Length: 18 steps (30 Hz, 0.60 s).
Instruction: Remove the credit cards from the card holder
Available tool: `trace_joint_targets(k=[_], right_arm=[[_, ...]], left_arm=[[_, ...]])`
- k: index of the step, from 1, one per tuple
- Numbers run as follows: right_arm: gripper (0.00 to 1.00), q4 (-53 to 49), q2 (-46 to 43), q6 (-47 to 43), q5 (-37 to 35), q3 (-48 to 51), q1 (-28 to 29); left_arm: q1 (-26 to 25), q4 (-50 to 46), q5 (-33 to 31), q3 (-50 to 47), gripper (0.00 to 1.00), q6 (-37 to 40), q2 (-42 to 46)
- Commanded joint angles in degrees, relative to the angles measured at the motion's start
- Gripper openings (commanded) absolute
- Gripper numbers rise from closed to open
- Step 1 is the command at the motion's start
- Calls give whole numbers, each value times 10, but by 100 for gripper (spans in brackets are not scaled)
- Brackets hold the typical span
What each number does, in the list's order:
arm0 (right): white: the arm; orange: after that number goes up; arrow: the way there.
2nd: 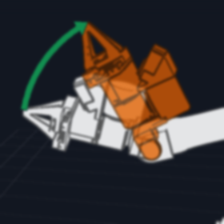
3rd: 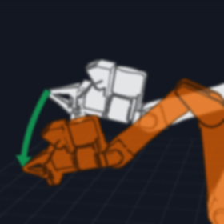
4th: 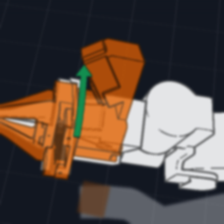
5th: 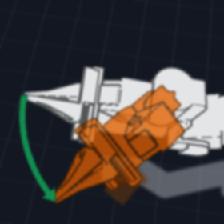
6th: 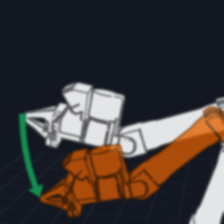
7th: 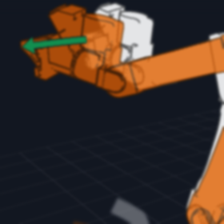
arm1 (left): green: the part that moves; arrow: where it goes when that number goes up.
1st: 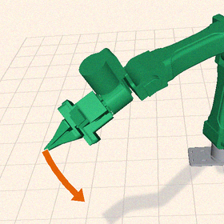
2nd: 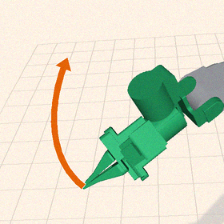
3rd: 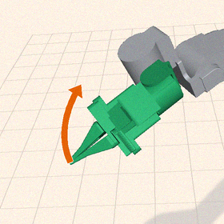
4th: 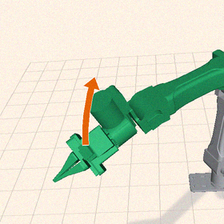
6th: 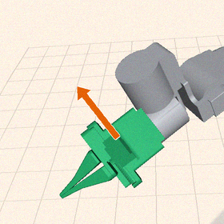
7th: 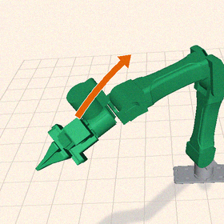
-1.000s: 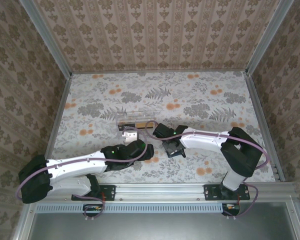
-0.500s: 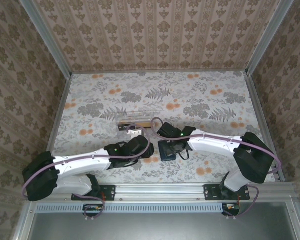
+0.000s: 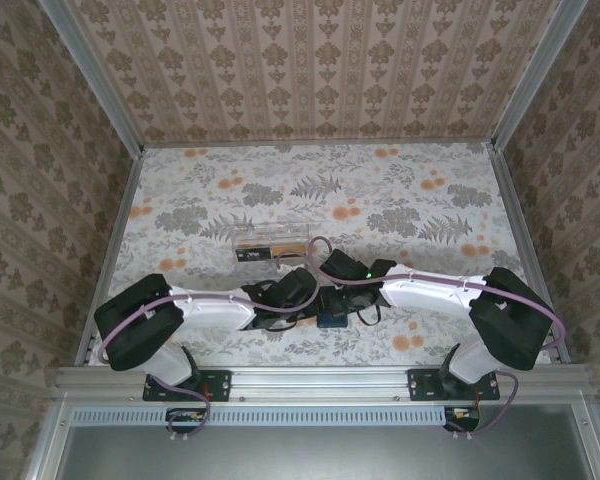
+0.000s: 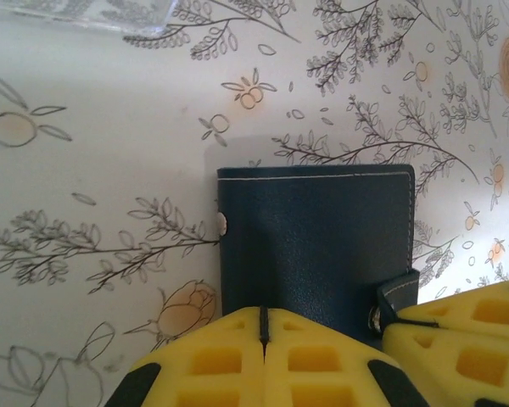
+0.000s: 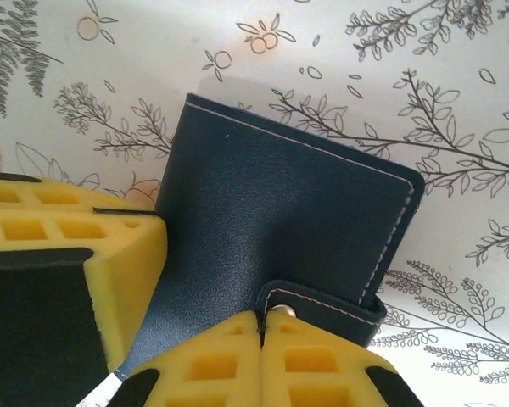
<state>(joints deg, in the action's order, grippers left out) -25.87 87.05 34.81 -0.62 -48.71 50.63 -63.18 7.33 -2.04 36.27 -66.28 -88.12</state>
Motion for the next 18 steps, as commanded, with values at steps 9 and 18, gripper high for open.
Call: trace_joint_targets(k=[9,18], right_arm=[[0,32,9,13,21,8,3],[0,35,-48,21,17,42,-32]], left_arm=[[-17,-55,-3,41,0,-46,-40],[-6,-145,-10,28,0,-105,-72]])
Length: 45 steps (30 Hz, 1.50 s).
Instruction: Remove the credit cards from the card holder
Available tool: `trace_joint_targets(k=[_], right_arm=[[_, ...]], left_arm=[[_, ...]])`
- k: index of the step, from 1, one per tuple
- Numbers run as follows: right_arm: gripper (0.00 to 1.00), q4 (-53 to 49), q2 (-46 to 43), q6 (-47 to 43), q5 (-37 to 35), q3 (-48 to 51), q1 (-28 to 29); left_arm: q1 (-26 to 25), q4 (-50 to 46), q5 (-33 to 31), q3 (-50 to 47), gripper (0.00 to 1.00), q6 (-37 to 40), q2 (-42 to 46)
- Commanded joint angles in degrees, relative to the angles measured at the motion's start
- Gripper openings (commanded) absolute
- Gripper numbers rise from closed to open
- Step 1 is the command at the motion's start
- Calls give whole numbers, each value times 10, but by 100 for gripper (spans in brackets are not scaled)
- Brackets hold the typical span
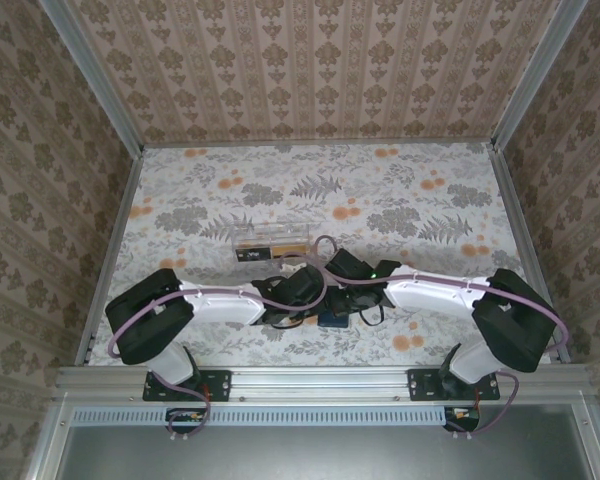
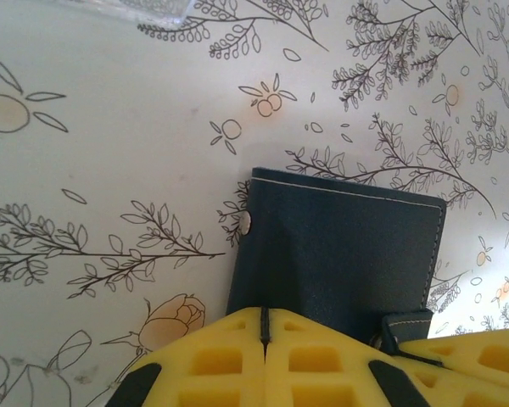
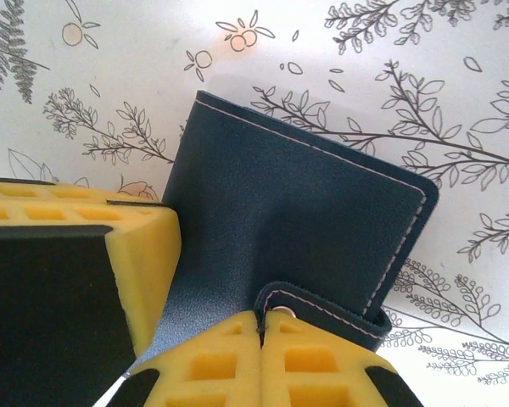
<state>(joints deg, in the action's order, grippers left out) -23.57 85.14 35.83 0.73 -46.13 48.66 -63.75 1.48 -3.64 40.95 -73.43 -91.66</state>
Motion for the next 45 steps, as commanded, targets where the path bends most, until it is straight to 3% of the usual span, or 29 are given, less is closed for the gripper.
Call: trace_joint_targets(k=[1,13,18,21,27,29,38,45], right_arm=[[0,10,-39,11,5,23,-19],[0,-28,-140,1,4,76,-90],[0,-37,-172,-4,11,91,-99],[0,-16,-181,-1,43,96,-98],[0,-2,-184,11,64,59,-58],[0,2,-177,16,70,41,-44],[0,0,-138,18,65,-30,-13],[0,-29,-140,11,40,-26,-17]], left_arm=[[0,-86,8,-23,0,-35,-38],[1,-110,-1,-13,0,-22,-37],[-4,-75,-10,-13,1,14,10],[-10,-81,-26,-1,22,48,53],[3,-129,-65,-20,54,64,147],[13,-134,-67,-40,60,67,178],[34,-160,-82,-104,56,73,300],[35,-153,-72,-102,55,93,302]])
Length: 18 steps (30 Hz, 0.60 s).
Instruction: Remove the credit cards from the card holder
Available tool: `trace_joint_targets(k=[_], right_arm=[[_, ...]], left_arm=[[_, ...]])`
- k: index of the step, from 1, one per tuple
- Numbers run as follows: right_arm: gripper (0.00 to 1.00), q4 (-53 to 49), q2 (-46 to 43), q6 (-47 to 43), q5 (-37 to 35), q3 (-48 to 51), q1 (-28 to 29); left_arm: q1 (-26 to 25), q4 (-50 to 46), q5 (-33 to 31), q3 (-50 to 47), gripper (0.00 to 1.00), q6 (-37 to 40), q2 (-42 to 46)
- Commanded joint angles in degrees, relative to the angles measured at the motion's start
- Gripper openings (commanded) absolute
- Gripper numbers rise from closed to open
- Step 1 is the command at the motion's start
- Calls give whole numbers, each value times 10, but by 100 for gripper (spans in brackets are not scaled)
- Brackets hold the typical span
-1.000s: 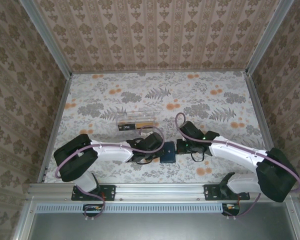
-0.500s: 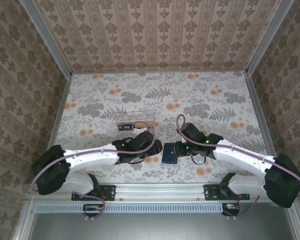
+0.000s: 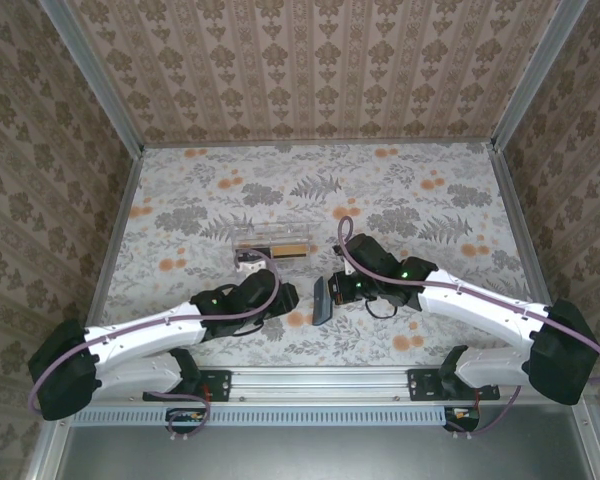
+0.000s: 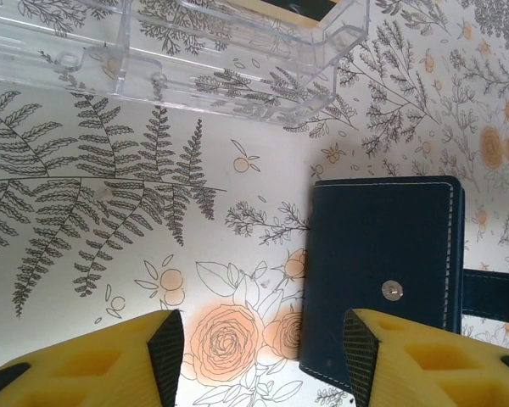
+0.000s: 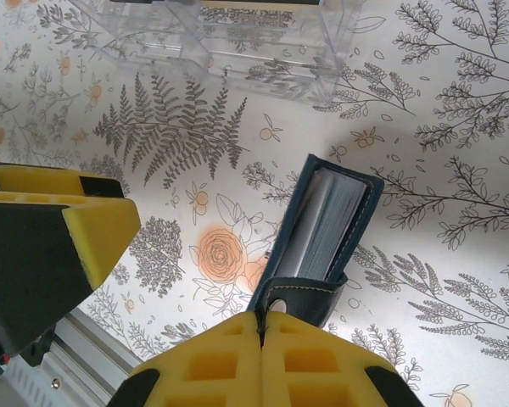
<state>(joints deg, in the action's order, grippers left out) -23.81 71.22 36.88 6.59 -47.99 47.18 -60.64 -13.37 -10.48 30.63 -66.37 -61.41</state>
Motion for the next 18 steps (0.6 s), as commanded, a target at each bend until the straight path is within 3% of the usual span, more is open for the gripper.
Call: trace_joint_targets(k=[1,7,18], right_arm=[[0,-30,-2,-5,-21,-8,-3],[0,-4,31,-3,19,-57,-1],[0,-19,41,-11,-17,-48,2]], left_arm=[[3,-3,-2,3,54,25,-2],[3,-2,-1,13,54,31,-16],[1,1,4,16,54,43,-14]])
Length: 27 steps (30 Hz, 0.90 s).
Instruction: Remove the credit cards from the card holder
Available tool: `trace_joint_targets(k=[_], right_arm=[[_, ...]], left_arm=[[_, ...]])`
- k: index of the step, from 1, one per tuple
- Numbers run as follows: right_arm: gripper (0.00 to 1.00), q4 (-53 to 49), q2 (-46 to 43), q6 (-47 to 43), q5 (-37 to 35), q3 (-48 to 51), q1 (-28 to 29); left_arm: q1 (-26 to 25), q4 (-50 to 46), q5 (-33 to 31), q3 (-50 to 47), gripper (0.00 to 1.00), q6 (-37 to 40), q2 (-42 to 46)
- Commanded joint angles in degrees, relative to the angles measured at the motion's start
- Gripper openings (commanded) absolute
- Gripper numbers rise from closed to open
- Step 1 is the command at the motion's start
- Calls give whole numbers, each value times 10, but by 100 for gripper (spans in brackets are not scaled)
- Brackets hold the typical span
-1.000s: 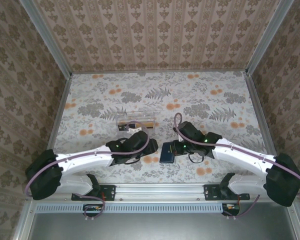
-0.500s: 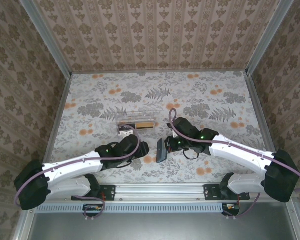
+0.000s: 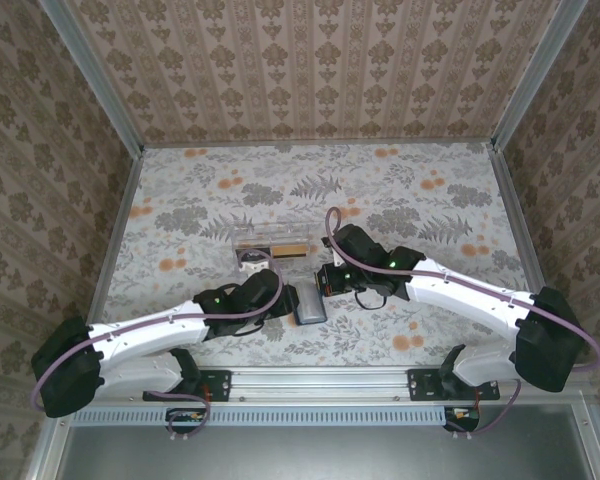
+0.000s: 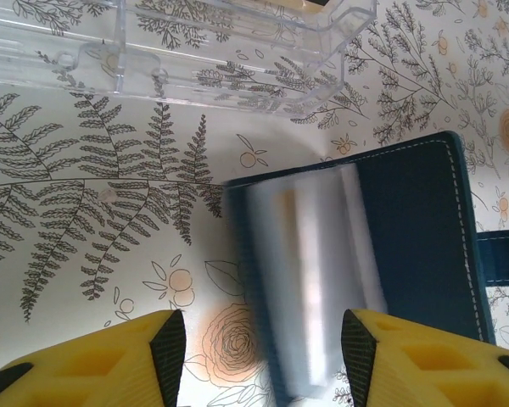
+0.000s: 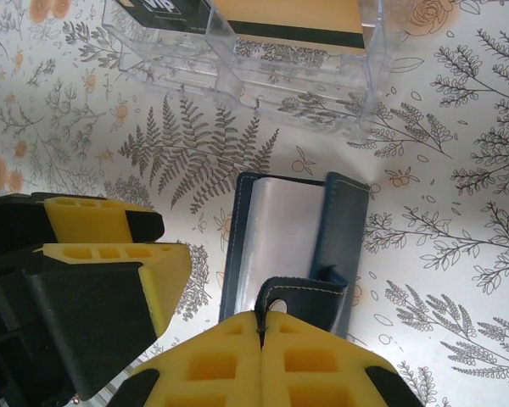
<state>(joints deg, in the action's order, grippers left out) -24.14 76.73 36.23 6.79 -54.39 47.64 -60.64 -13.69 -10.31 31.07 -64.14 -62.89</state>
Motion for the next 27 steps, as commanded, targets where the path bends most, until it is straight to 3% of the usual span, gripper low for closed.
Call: trace_joint_targets(k=[1,12,16,22,27], right_arm=[[0,-18,-19,-5,-25,27,-7],[0,-29,-29,-19,-94,129,-76],[5,-19,-15,-22,-92,140,-77],[6,-12,-7,-24,-85,138,-77],[6,-8,-6,-25,-82,141,-76]], left_arm=[[1,7,6,14,54,24,-5],[-15,37,28,52,48,45,-86],[-20,54,37,62,47,55,-107],[-26,50,40,89,40,65,-135],[-31,43,35,97,40,71,-140]])
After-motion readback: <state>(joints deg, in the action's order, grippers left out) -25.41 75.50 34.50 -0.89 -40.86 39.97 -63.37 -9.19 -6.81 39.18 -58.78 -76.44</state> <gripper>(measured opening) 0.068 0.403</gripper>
